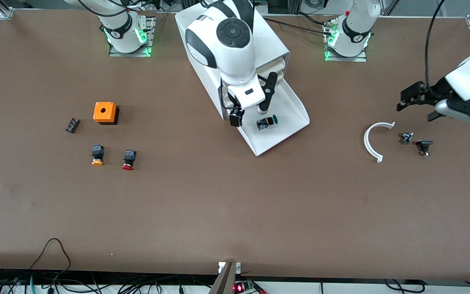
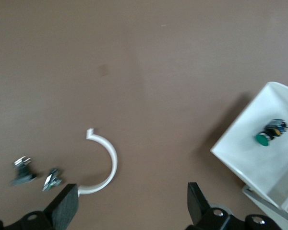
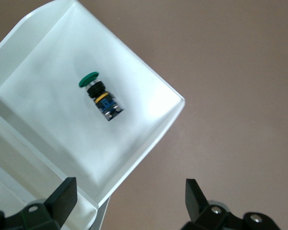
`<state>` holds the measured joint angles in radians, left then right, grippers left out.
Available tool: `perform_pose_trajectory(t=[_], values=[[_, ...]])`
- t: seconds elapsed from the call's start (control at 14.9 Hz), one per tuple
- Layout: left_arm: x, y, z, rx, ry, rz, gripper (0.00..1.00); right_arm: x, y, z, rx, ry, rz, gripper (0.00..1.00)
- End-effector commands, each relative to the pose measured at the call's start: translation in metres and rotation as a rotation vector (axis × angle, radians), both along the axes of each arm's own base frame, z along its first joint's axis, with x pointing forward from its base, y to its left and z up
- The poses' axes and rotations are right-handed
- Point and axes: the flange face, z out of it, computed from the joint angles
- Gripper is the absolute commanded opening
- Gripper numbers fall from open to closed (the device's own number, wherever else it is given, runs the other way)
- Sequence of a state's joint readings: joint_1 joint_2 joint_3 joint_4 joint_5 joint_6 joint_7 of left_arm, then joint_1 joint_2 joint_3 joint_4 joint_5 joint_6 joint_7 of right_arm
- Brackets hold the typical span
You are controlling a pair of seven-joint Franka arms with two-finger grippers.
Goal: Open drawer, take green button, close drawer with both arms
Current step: 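Lower the right gripper onto the green button and close it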
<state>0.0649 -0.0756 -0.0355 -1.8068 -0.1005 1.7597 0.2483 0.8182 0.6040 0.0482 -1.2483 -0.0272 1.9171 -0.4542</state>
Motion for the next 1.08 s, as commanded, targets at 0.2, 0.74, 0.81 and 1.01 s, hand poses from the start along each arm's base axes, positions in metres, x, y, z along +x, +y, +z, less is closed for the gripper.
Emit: perform_pose_trajectory(t=[0.2, 0.74, 0.81, 1.01], values=[[-0.007, -0.005, 0.025, 0.165, 0.002, 0.136, 1.0, -0.017, 0.042, -0.063, -0.019, -0.048, 0.117, 1.0], [-0.006, -0.003, 0.026, 0.163, -0.003, 0.146, 1.0, -0.02, 0.063, -0.098, 0.046, -0.099, 0.142, 1.0], [-0.007, -0.002, 0.026, 0.163, -0.003, 0.147, 1.0, -0.02, 0.063, -0.101, 0.046, -0.1, 0.143, 1.0], [-0.006, -0.003, 0.026, 0.161, -0.003, 0.148, 1.0, -0.02, 0.062, -0.112, 0.034, -0.089, 0.141, 1.0]])
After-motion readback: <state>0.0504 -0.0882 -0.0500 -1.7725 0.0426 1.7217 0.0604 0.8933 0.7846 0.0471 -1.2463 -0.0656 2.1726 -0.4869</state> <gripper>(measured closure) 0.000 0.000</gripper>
